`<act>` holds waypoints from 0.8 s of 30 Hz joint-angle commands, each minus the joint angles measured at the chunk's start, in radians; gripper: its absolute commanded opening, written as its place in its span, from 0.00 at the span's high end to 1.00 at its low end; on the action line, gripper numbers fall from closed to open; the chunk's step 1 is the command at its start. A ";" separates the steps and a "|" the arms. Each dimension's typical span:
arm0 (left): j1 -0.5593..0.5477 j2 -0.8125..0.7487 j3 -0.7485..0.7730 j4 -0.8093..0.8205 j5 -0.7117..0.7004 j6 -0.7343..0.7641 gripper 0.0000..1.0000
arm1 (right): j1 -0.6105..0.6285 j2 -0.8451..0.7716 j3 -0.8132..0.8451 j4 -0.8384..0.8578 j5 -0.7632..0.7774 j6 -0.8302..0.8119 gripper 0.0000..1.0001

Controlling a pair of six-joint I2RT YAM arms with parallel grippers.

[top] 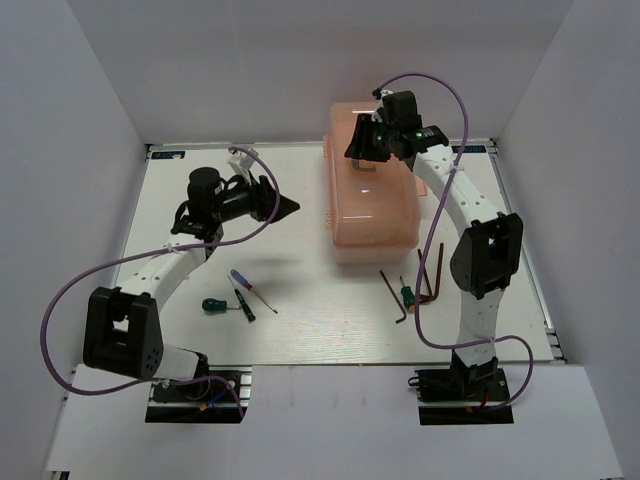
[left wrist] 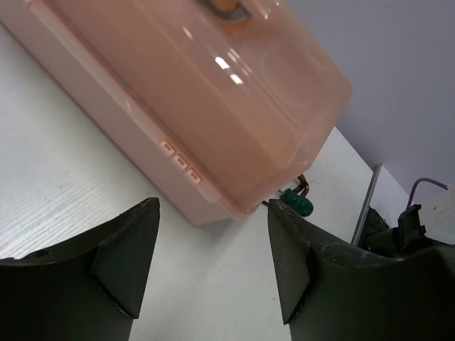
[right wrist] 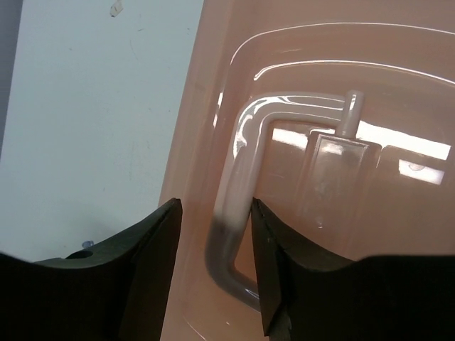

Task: Sort the tools into containers

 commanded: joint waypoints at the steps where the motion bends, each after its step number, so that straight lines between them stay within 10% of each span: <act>1: -0.026 0.015 0.074 0.040 0.007 -0.010 0.28 | 0.010 -0.002 -0.022 -0.023 -0.117 0.053 0.51; 24: -0.207 0.364 0.491 0.028 -0.093 -0.030 0.28 | -0.062 -0.071 -0.003 0.007 -0.267 0.135 0.56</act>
